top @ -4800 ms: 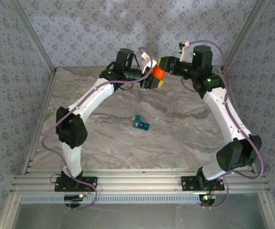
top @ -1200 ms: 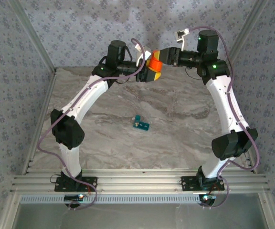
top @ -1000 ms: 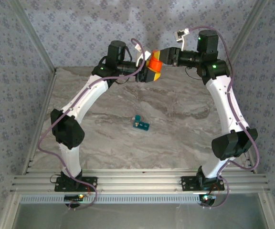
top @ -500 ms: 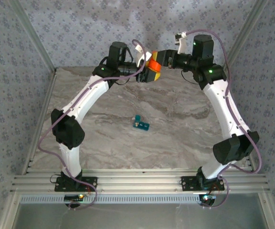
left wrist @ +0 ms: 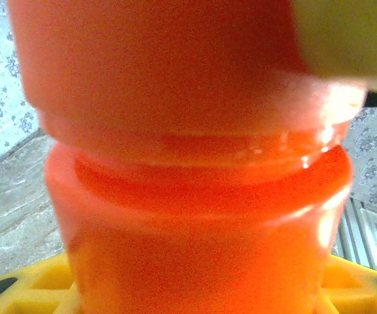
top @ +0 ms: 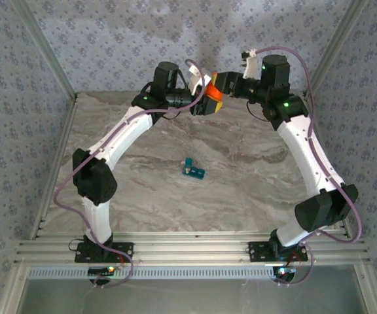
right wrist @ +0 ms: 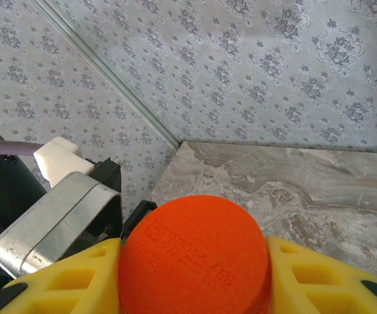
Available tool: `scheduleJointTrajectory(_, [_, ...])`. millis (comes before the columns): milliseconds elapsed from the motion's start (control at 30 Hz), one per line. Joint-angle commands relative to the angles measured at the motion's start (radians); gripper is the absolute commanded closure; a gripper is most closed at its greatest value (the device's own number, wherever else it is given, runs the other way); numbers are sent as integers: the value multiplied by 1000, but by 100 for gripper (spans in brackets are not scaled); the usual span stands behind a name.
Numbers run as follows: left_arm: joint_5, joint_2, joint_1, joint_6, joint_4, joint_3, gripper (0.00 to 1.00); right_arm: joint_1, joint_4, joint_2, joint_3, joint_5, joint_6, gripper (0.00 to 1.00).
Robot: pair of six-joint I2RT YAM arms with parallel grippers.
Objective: Sort the pills into containers
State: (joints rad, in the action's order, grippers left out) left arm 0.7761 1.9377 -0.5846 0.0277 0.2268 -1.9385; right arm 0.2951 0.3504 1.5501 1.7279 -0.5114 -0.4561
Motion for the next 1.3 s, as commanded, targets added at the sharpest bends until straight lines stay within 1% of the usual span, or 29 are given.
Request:
scheduleJointTrajectory(0, [-2,-59,-11,9,-151,9,100,10,77,5,26,-53,-22,50])
scheduleJointTrajectory(67, [3,-56,-7,16,-158,17,100,-11,75,5,47,-72,-26,43])
scheduleJointTrajectory(133, [8,-55,-2,24,-170,24,100,-30,72,2,66,-110,-27,33])
scheduleJointTrajectory(233, [18,-52,5,26,-169,26,100,-62,67,-25,69,-154,-14,21])
scheduleJointTrajectory(300, [31,-48,12,29,-167,26,100,-85,68,-47,54,-214,11,17])
scheduleJointTrajectory(367, [46,-46,18,34,-166,26,100,-117,50,-71,24,-279,27,14])
scheduleJointTrajectory(467, [81,-45,26,36,-159,23,100,-171,14,-81,-10,-382,27,13])
scheduleJointTrajectory(567, [129,-43,35,40,-151,16,100,-210,3,-61,-5,-439,33,13])
scheduleJointTrajectory(767, [212,-26,40,52,-113,-6,100,-217,29,41,117,-528,43,13])
scheduleJointTrajectory(833, [222,-25,40,54,-109,-6,100,-207,33,72,162,-523,39,13])
scheduleJointTrajectory(967, [231,-23,41,56,-100,-7,100,-185,95,144,271,-530,54,13])
scheduleJointTrajectory(1000, [233,-22,41,56,-98,-32,100,-177,106,159,291,-529,57,13])
scheduleJointTrajectory(1267, [242,-16,37,55,-83,-45,100,-142,127,203,337,-522,65,14])
